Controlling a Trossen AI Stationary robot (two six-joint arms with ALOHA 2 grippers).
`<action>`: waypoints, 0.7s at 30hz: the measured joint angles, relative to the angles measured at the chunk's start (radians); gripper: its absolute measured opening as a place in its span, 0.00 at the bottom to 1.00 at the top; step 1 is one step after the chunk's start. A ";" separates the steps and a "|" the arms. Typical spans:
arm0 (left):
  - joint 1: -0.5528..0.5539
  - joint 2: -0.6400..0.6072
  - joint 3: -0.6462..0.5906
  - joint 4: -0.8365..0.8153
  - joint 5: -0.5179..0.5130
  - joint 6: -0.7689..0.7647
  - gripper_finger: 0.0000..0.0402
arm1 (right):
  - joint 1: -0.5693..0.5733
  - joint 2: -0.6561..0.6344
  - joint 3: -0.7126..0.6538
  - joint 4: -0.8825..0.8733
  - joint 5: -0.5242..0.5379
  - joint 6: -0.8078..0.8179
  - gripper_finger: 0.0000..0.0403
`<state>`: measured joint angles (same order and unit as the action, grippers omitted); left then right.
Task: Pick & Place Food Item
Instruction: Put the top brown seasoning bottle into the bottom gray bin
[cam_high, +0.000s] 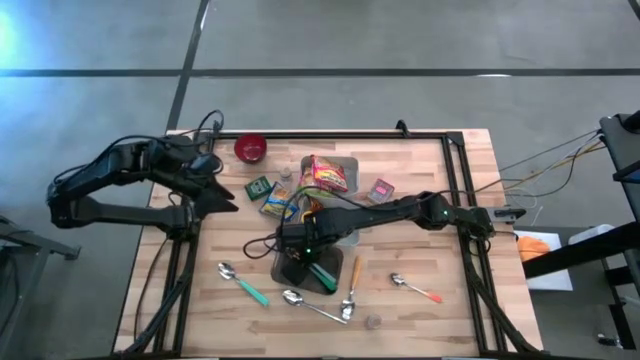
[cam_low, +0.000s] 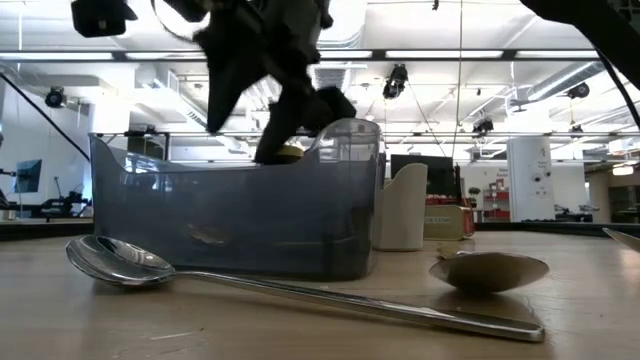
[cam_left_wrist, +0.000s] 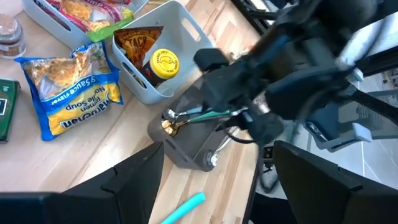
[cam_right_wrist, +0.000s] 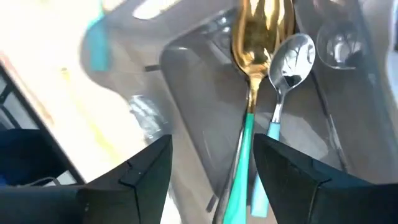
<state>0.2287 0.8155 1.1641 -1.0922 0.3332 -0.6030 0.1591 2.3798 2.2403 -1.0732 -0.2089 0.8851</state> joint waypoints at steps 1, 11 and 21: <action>0.000 0.012 0.000 0.001 0.000 0.000 0.76 | 0.001 0.000 0.021 -0.018 0.002 -0.003 0.55; 0.004 0.167 0.000 -0.016 0.052 0.018 0.76 | 0.022 -0.128 0.094 -0.160 0.214 -0.021 0.55; 0.138 0.380 0.062 0.024 -0.010 0.123 0.76 | 0.087 -0.382 0.079 -0.228 0.485 -0.067 0.55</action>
<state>0.3664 1.1950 1.2263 -1.0683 0.3233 -0.4797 0.2463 1.9977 2.3190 -1.3010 0.2757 0.8184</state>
